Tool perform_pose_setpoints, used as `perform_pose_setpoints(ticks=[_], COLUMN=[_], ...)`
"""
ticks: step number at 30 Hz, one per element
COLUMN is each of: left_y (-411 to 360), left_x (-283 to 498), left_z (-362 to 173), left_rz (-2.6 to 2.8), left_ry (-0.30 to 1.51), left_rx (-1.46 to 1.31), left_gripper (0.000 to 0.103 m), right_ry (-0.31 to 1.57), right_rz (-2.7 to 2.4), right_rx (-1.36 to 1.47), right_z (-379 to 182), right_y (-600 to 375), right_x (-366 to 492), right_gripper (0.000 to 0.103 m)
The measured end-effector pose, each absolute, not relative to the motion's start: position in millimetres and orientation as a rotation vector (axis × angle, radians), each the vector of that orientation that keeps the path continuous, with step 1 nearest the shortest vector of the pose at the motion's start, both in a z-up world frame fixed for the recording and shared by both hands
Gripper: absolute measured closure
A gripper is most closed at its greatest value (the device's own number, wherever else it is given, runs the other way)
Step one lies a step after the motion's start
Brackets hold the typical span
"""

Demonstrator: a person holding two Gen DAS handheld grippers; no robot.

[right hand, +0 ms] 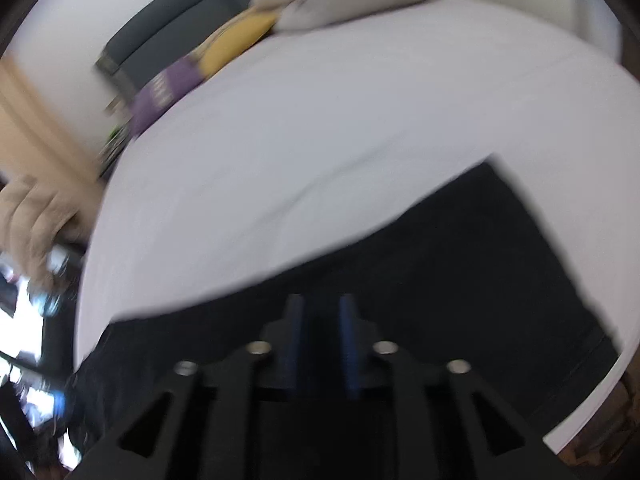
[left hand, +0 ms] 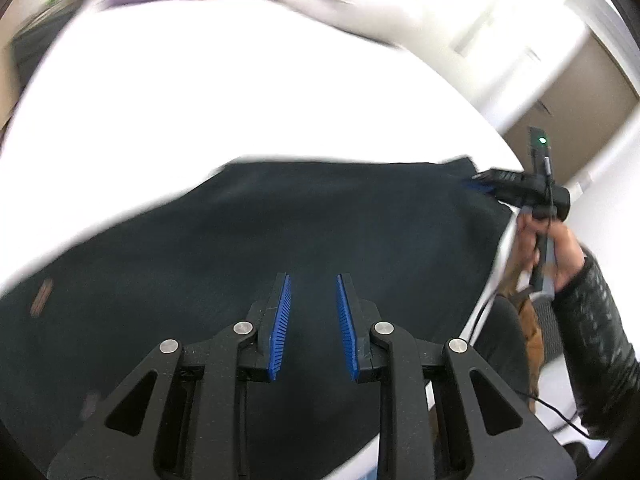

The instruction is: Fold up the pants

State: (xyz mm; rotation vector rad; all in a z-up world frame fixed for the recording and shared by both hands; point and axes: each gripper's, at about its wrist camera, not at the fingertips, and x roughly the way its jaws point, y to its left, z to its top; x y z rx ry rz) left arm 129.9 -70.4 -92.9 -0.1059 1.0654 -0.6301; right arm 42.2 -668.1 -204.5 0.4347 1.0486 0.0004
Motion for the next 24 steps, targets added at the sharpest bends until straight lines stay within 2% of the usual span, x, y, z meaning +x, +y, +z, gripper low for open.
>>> perform_pose_setpoints(ticks=[3,4,7,10,13,14,16,19,21,22,23,24], left_y=[-150.1,-179.1,-214.8,-212.7,-209.8,-210.4,-209.4,-217.2,-217.0,-214.2,-211.1,-207.3], left_x=[168.6,183.8,202.8,208.7,210.0,207.3,201.8,194.8,195.9,193.6,194.2,194.7], left_z=[-100.3,-113.4,-147.4,-169.6,-170.3,-168.0,-159.8,-151.6,-156.8,-160.9,-165.3,-168.6], left_rz=[-0.806,-0.819,-0.767,-0.764,-0.765,-0.755,-0.723,-0.697,-0.665,-0.648,-0.645,-0.645], left_ry=[1.080,1.120,1.191,1.192,1.186,1.177,1.141,1.106,1.111,1.116,1.123,1.124], left_rx=[-0.069,-0.040,0.025,-0.037,-0.087,-0.072,-0.034,-0.024,0.009,0.019,0.004,-0.016], left_gripper=[0.081,0.081,0.081,0.081,0.081,0.081,0.081,0.081,0.081,0.081,0.081,0.081], right_ry=[1.110,1.119,1.105,1.069,1.029,1.016,0.979,1.025,1.065,1.085,1.082,1.072], right_rz=[0.037,0.019,-0.044,-0.136,-0.231,-0.287,-0.264,0.000,0.085,0.082,0.054,0.020], right_rx=[0.373,0.382,0.440,0.431,0.495,0.483,0.478,0.497,0.516,0.533,0.580,0.630], right_z=[-222.1,-225.4,-231.0,-238.7,-236.4,-227.2,-219.2,-219.4,-233.8,-245.2,-256.9,-261.9], right_y=[-658.2,-666.3,-703.5,-746.2,-777.2,-778.5,-758.1,-702.3,-698.1,-701.3,-711.9,-725.5], right_x=[44.8,45.9,54.1,69.8,74.4,72.5,69.6,84.3,86.6,89.9,97.6,93.8], right_gripper=[0.073,0.077,0.103,0.103,0.103,0.095,0.089,0.070,0.068,0.073,0.098,0.103])
